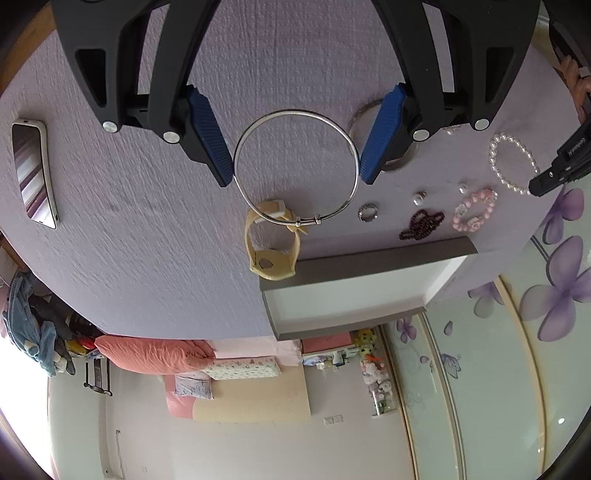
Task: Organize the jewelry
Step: 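Carry both bracelets into the white tray and open both tools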
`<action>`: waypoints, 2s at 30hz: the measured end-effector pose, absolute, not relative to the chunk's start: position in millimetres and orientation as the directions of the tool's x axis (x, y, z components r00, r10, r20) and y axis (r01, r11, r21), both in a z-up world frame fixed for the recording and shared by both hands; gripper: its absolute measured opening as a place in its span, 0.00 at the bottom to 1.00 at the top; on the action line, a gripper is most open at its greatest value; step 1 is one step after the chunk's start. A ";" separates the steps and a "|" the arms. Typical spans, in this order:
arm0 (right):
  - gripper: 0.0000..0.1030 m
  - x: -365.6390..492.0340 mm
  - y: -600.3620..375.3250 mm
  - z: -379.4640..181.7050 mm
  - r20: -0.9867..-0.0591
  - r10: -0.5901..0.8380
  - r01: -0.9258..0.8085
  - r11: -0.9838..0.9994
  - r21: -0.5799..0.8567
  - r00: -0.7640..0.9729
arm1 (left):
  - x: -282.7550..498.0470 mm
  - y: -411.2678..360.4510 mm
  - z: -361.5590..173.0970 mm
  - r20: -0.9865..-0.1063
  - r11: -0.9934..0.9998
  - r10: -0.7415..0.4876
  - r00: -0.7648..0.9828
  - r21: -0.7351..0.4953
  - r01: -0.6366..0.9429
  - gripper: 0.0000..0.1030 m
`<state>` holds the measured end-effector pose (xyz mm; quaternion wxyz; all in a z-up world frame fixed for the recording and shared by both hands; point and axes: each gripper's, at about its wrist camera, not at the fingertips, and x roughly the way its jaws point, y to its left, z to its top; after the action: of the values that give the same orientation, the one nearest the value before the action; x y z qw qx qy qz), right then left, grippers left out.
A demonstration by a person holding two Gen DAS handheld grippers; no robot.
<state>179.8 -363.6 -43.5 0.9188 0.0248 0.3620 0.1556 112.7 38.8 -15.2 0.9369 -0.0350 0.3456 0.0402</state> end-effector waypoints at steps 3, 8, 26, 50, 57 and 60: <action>0.70 181.7 -362.4 -39.0 -0.651 0.320 -0.280 0.945 0.169 0.688 | 114.6 32.1 1.4 -0.620 0.997 0.028 0.784 -0.040 -0.067 0.09; 0.70 184.2 -355.3 -26.7 -0.628 0.351 -0.317 0.933 0.171 0.694 | 120.1 25.8 21.5 -0.588 0.998 -0.004 0.809 -0.048 -0.030 0.09; 0.70 278.2 -319.0 42.3 -0.586 0.369 -0.363 0.922 0.133 0.721 | 229.3 44.4 83.3 -0.544 0.992 -0.074 0.836 -0.130 0.003 0.09; 0.71 474.2 -244.0 -71.9 -0.884 0.165 -0.136 0.984 0.116 0.439 | 407.0 71.1 14.2 -0.671 0.987 -0.029 0.741 -0.137 -0.085 0.09; 0.88 475.9 -242.8 -65.2 -0.888 0.167 -0.142 0.983 0.117 0.428 | 412.9 76.6 3.8 -0.682 0.985 -0.018 0.731 -0.139 -0.105 0.09; 0.88 472.5 -250.4 -55.6 -0.877 0.198 -0.136 0.979 0.153 0.437 | 416.6 78.3 2.0 -0.686 0.983 -0.002 0.728 -0.134 -0.125 0.09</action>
<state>472.5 -250.4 -55.6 0.8471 0.0298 0.5213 0.0984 416.6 78.3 2.0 0.9255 -0.0858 0.3675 0.0332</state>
